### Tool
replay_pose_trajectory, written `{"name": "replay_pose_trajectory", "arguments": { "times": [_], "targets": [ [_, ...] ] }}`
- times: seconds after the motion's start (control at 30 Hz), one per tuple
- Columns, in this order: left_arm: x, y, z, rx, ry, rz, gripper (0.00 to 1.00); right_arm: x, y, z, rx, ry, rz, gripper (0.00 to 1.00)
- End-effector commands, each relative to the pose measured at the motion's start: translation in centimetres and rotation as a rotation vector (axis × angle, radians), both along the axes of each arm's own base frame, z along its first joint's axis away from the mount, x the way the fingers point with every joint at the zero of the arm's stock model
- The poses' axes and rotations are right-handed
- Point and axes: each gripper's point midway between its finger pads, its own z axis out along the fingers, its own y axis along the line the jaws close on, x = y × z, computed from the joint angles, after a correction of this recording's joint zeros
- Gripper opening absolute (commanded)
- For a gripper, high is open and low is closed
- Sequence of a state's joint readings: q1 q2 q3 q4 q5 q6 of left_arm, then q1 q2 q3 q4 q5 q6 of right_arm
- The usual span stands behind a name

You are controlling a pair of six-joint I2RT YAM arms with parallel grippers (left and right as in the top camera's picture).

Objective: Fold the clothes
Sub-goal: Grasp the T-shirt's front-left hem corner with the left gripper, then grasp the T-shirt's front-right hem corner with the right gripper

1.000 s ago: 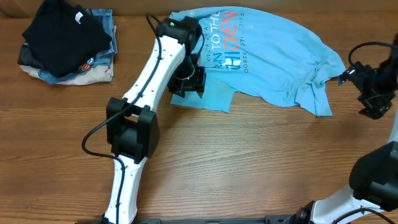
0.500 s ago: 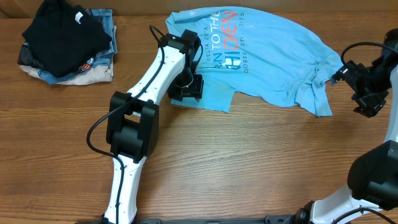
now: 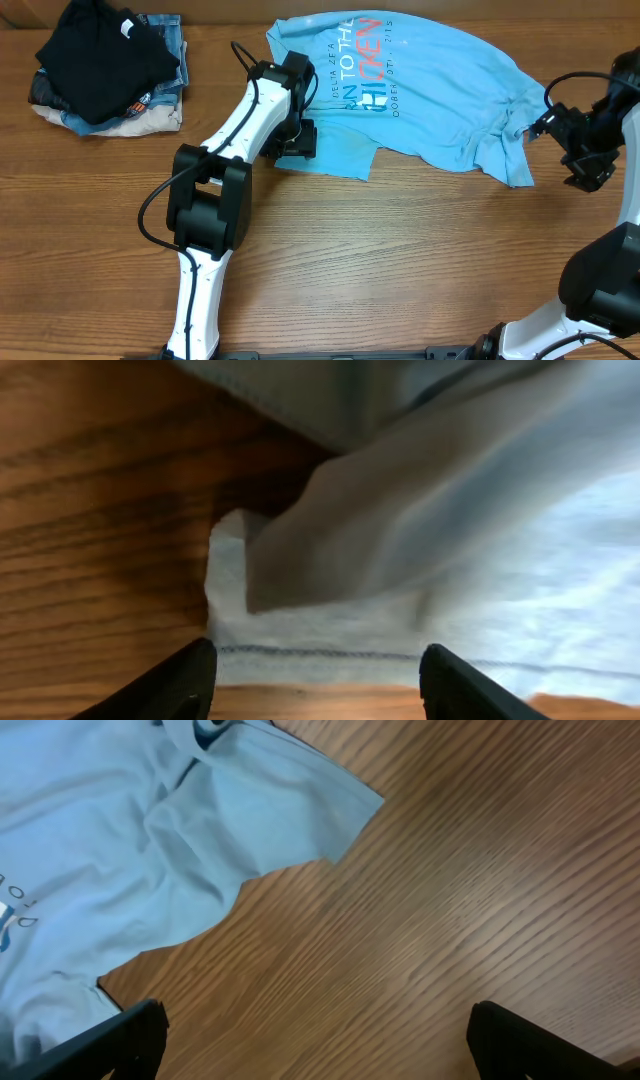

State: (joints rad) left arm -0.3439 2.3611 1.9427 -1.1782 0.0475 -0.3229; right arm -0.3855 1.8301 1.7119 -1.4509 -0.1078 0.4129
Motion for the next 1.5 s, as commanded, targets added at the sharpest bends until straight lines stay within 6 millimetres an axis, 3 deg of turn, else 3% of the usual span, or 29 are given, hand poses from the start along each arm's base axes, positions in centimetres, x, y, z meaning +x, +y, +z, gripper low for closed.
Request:
{"name": "replay_pose_trajectory", "arguments": {
  "times": [0.0,0.17,0.3,0.5,0.63,0.87,0.97,1.07,1.47],
  "targets": [
    [-0.1,1.3,-1.1,0.030,0.013,0.033,0.68,0.1,0.2,0.3,-0.002,-0.018,0.011,1.00],
    [0.1,1.8,-1.6,0.033,0.006,0.041,0.67,0.2,0.2,0.3,-0.003,-0.020,0.011,1.00],
    [0.1,1.8,-1.6,0.033,0.004,0.041,0.55,0.4,0.1,0.4,-0.008,-0.030,0.011,1.00],
    [-0.2,1.9,-1.7,0.036,0.015,0.041,0.04,1.1,-1.0,0.0,-0.064,-0.048,0.007,1.00],
    [-0.4,1.9,-1.8,0.038,0.022,0.045,0.04,1.1,-1.0,-1.5,-0.063,-0.048,0.006,0.95],
    [-0.5,2.0,-1.8,0.040,0.028,0.044,0.04,0.2,-0.6,-6.4,-0.047,-0.015,-0.003,0.92],
    [-0.5,2.0,-1.8,0.040,0.028,0.044,0.04,0.1,-0.5,-7.8,-0.046,-0.019,-0.004,0.84],
    [-0.6,1.9,-1.8,0.035,0.030,0.044,0.04,0.4,-0.7,-8.8,-0.051,-0.033,-0.009,0.78],
    [-0.6,1.9,-1.8,0.034,0.031,0.044,0.05,1.9,-1.3,-11.9,-0.041,-0.024,-0.119,0.72]
  ]
}}
